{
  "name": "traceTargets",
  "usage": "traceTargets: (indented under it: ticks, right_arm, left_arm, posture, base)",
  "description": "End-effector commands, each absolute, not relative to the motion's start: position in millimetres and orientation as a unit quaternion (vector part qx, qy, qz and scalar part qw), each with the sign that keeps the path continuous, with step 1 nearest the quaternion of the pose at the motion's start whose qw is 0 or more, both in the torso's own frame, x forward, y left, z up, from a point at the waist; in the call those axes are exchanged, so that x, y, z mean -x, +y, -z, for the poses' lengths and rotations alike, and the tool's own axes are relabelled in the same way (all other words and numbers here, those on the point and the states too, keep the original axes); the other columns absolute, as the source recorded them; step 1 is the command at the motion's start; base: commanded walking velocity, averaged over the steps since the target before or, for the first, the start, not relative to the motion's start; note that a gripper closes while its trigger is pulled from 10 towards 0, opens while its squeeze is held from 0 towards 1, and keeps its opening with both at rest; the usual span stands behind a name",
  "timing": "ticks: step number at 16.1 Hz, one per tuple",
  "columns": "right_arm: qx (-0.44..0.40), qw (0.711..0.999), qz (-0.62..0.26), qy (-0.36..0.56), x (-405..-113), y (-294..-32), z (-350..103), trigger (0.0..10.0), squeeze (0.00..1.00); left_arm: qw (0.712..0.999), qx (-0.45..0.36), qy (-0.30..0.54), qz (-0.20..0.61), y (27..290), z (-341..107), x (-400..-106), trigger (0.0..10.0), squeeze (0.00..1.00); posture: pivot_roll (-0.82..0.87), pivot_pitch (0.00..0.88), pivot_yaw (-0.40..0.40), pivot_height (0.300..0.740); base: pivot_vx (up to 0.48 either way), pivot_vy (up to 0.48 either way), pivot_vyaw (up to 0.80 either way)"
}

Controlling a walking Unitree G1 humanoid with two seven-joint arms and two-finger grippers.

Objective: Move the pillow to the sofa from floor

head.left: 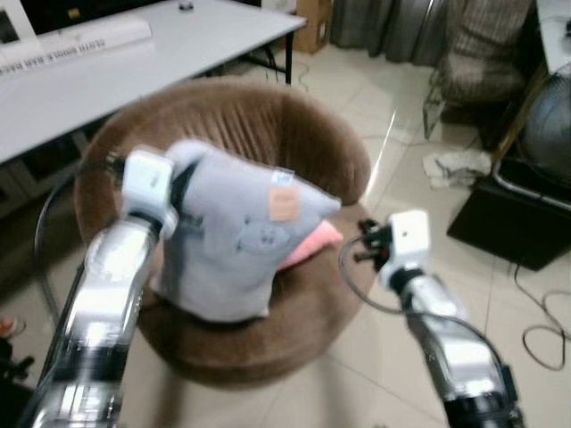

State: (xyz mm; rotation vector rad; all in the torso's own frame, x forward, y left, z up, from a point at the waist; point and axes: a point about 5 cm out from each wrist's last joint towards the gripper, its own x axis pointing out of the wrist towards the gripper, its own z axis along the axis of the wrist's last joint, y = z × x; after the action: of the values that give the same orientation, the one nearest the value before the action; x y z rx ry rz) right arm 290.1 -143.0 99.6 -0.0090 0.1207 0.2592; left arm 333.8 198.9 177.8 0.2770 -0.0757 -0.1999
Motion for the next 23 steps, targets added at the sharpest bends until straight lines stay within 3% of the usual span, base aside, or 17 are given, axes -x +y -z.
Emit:
traceTargets:
  ticks: [1, 9, 15, 18, 20, 23]
  right_arm:
    - [-0.003, 0.99, -0.131, 0.061, -289.5, -144.4, -100.2, 10.0, 0.0]
    - [0.003, 0.986, -0.157, 0.062, -282.2, -146.7, -105.8, 10.0, 0.0]
    - [0.008, 0.985, -0.157, 0.077, -266.8, -148.8, -104.1, 10.0, 0.0]
    - [0.01, 0.987, -0.141, 0.079, -261.9, -153.0, -105.0, 10.0, 0.0]
    - [0.012, 0.989, -0.123, 0.08, -253.7, -160.2, -107.8, 10.0, 0.0]
    - [0.015, 0.99, -0.108, 0.086, -241.4, -163.4, -107.5, 10.0, 0.0]
  left_arm:
    - [0.981, -0.163, -0.04, 0.099, 203.4, -188.6, -339.4, 10.0, 0.0]
    - [0.972, -0.192, 0.012, 0.136, 209.0, -213.2, -384.8, 10.0, 0.0]
    - [0.969, -0.202, 0.028, 0.137, 198.0, -222.8, -407.0, 10.0, 0.0]
    - [0.983, -0.172, 0.007, 0.06, 204.5, -248.7, -417.9, 10.0, 0.0]
    - [0.995, -0.093, 0.007, -0.03, 220.7, -262.3, -420.4, 10.0, 0.0]
    - [0.993, -0.108, 0.029, -0.045, 219.1, -250.5, -420.3, 10.0, 0.0]
  posture:
    - [0.05, 0.0, 0.004, 0.74]
    - [0.03, 0.0, -0.002, 0.74]
    - [-0.02, 0.0, 0.011, 0.74]
    - [-0.05, 0.0, 0.027, 0.74]
    - [-0.09, 0.0, 0.051, 0.74]
    - [-0.15, 0.006, 0.079, 0.74]
  base:
    - [0.0, 0.0, 0.0]
    - [0.0, 0.0, 0.0]
    - [0.0, 0.0, 0.0]
    - [0.0, 0.0, 0.0]
    - [0.0, 0.0, 0.0]
    - [0.0, 0.0, 0.0]
